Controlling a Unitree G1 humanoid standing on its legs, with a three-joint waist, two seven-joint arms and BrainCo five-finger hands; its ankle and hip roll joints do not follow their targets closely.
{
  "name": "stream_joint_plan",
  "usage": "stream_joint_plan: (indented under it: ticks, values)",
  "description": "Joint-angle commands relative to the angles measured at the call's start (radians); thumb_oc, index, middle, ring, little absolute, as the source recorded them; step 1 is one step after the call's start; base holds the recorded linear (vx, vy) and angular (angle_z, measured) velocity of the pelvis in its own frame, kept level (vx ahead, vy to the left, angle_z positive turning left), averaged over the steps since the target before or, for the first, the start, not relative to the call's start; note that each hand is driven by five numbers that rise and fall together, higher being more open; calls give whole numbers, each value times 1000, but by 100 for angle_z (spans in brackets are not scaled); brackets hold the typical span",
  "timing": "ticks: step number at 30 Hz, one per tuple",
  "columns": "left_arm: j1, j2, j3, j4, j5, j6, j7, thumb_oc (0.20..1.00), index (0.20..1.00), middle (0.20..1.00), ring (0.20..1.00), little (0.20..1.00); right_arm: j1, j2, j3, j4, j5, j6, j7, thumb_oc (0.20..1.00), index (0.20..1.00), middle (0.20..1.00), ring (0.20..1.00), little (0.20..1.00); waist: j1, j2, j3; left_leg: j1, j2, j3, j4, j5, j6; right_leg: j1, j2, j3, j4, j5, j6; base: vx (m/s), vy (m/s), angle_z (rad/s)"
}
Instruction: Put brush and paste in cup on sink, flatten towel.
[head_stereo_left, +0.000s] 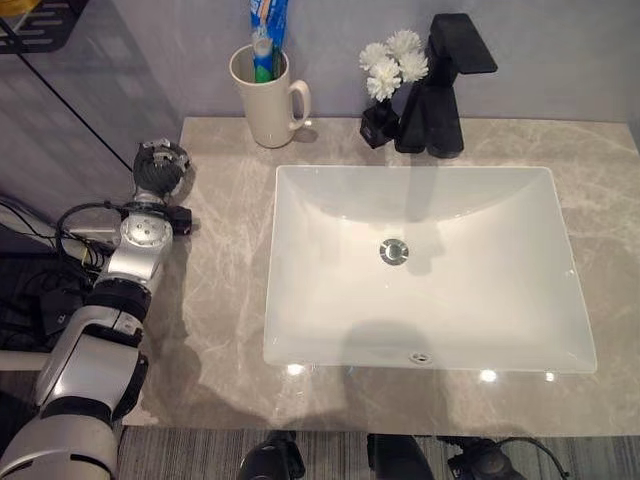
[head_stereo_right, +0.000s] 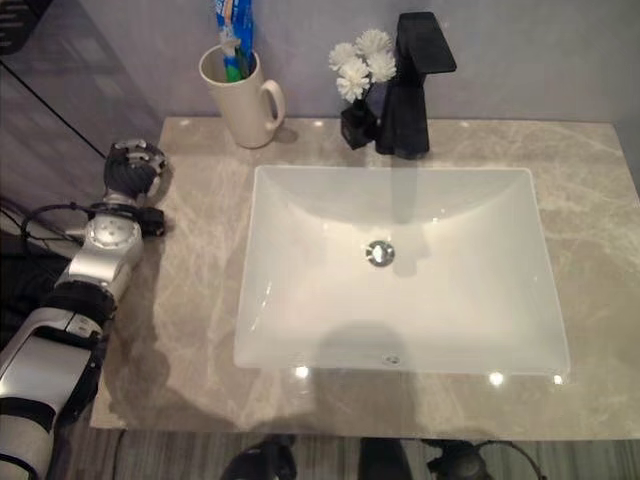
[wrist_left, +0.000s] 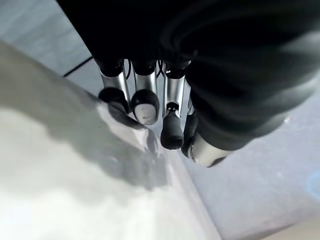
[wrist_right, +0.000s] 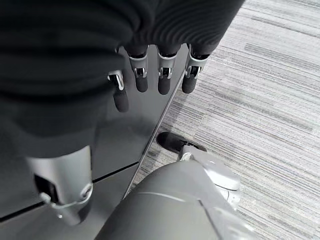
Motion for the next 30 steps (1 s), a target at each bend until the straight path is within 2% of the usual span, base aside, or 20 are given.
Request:
stream_joint_plan:
  ticks: [1, 7, 16, 20, 25, 30]
  values:
    - [-171, 9, -42, 74, -13, -42, 3, 200, 200, 200, 200, 200, -47, -21, 12, -55, 16, -42, 9, 1000, 1000, 1000, 1000, 1000, -11, 11, 31, -75, 13, -31, 97, 10, 3, 27, 1, 24, 99, -41, 31, 30, -43, -2]
    - [-264, -20, -87, 74, 3, -46, 31, 200, 200, 200, 200, 200, -30, -31, -5, -73, 46, -53, 3, 1000, 1000, 1000, 1000, 1000, -15, 9, 26, -85, 25, -45, 93, 21, -4, 7, 16, 12, 112, -50, 25, 36, -54, -1]
    - [-246, -39, -68, 48, 30, -53, 65, 200, 200, 200, 200, 200, -20, -45, -17, -102, 52, -63, -4, 1000, 1000, 1000, 1000, 1000, -21, 12, 25, -64, 34, -44, 63, 32, -12, -1, 30, 10, 116, -59, 23, 13, -18, 0]
    - [-211, -18, -53, -8, 150, -63, 132, 200, 200, 200, 200, 200, -10, -44, -16, -121, 54, -81, -7, 1000, 1000, 1000, 1000, 1000, -27, 10, 28, -49, 40, -39, 37, 42, -18, -5, 38, 13, 116, -60, 22, 9, -16, -1]
    - [-165, 7, -37, -49, 324, -45, 226, 200, 200, 200, 200, 200, 4, -44, 11, -115, 26, -97, -8, 1000, 1000, 1000, 1000, 1000, -29, 8, 22, -25, 46, -30, 27, 40, -23, 7, 44, 18, 113, -67, 19, 21, -30, -7]
    - [-136, 8, -15, -62, 341, -42, 249, 200, 200, 200, 200, 200, 3, -52, 13, -106, 19, -101, -15, 1000, 1000, 1000, 1000, 1000, -31, 15, 15, -9, 49, -26, 25, 36, -26, 16, 48, 19, 115, -76, 16, 15, -15, -11]
